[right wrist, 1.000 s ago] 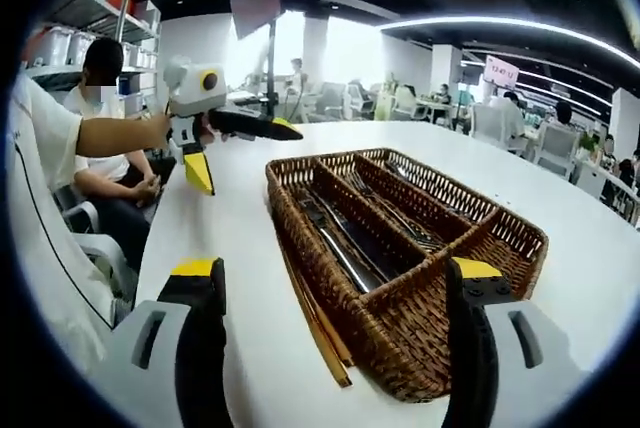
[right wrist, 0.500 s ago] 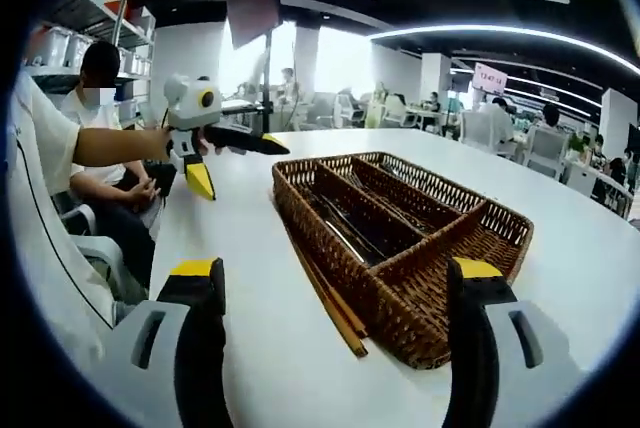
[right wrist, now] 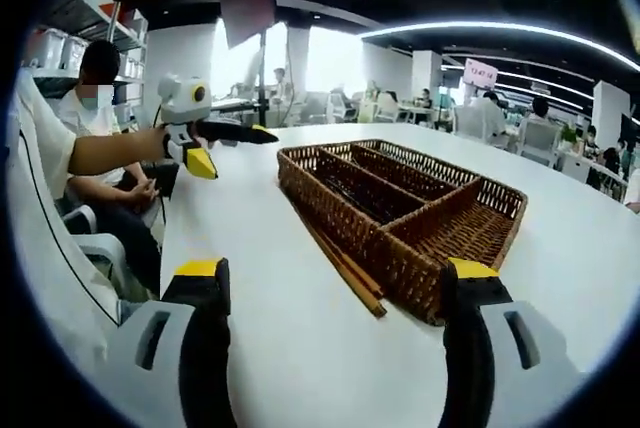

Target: Arrange the knives, forks, and spoons in their matching storage slots by inserting each utensil handle-first until every utensil is classified and aligned in the correct compartment

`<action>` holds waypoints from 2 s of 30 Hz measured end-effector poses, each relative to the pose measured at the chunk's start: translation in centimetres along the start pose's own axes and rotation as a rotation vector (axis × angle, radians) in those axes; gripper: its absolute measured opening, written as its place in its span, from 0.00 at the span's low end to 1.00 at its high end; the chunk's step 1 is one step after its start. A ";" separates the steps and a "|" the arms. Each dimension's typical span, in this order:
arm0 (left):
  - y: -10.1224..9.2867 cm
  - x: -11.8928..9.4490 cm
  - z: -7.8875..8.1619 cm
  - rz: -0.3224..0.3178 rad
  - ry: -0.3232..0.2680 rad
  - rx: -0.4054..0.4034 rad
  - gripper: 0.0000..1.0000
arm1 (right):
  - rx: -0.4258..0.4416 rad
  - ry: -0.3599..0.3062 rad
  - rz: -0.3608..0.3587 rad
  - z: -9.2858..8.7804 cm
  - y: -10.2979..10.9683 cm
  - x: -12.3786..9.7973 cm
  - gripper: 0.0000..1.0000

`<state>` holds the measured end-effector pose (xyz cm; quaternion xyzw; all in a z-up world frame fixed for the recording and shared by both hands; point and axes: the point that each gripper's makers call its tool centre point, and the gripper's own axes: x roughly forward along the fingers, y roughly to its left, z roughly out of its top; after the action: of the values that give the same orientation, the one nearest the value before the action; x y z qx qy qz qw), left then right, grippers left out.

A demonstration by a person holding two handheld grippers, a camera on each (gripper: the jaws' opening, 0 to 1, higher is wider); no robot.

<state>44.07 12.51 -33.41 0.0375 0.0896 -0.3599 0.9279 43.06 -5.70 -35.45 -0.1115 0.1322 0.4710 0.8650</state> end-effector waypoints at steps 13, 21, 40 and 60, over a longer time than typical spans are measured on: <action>-1.6 -1.2 -1.3 0.045 -0.008 -0.018 0.92 | -0.009 0.050 0.047 -1.8 1.8 1.0 0.78; -2.6 -1.5 -1.5 0.036 -0.025 -0.061 0.86 | -0.016 0.105 0.138 -2.7 3.1 1.9 0.57; -1.8 -1.5 -3.3 0.076 -0.004 -0.067 0.85 | -0.089 0.165 0.134 -3.4 0.6 3.5 0.47; -3.8 -1.4 -5.3 -0.002 0.025 -0.080 0.80 | -0.022 0.189 0.294 -4.3 3.3 3.1 0.07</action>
<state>39.76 11.34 -38.35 0.0049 0.1157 -0.3564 0.9271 41.36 -2.85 -40.73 -0.1441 0.2224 0.5812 0.7694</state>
